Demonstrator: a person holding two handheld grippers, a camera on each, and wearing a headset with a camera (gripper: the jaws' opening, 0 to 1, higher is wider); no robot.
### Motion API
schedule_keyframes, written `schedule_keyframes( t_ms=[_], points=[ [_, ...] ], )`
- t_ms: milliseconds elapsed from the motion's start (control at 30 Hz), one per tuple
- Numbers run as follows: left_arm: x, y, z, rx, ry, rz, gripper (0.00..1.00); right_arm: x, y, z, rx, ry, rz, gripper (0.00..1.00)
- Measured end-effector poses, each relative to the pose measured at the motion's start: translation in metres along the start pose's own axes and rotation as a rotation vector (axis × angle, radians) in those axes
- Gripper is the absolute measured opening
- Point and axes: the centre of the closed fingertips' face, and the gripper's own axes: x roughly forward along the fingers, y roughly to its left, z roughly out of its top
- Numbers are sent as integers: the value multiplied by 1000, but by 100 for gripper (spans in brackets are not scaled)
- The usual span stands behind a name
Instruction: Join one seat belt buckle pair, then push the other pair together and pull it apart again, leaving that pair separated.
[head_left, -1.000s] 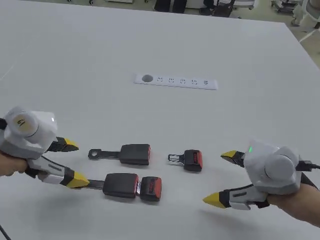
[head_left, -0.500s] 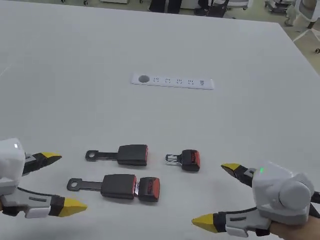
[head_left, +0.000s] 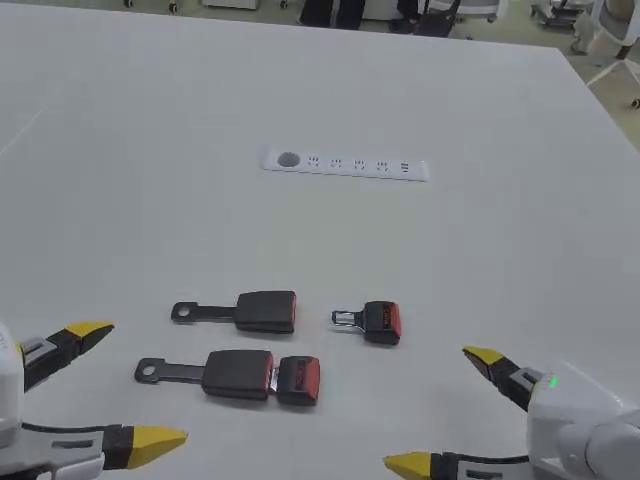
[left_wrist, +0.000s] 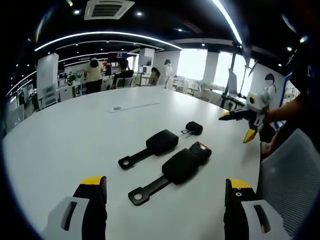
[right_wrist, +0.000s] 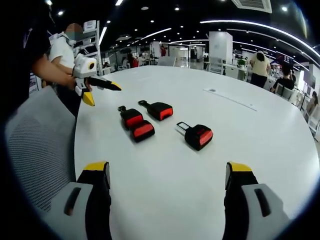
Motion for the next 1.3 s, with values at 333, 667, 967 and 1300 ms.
schedule_keyframes(
  t_ms=[333, 667, 967, 1300],
  points=[
    [2, 3, 5, 38, -19, 19, 100, 0, -1, 6, -9, -28, -26, 99],
    [5, 5, 7, 75, -19, 18, 100, 1, 1, 4, -14, -20, -29, 100],
    [5, 0, 5, 69, -7, 14, 100, 0, -2, 2, -10, -17, -34, 100],
    [2, 4, 7, 63, -25, 27, 100, 0, -4, 3, -11, -25, -42, 100]
  ],
)
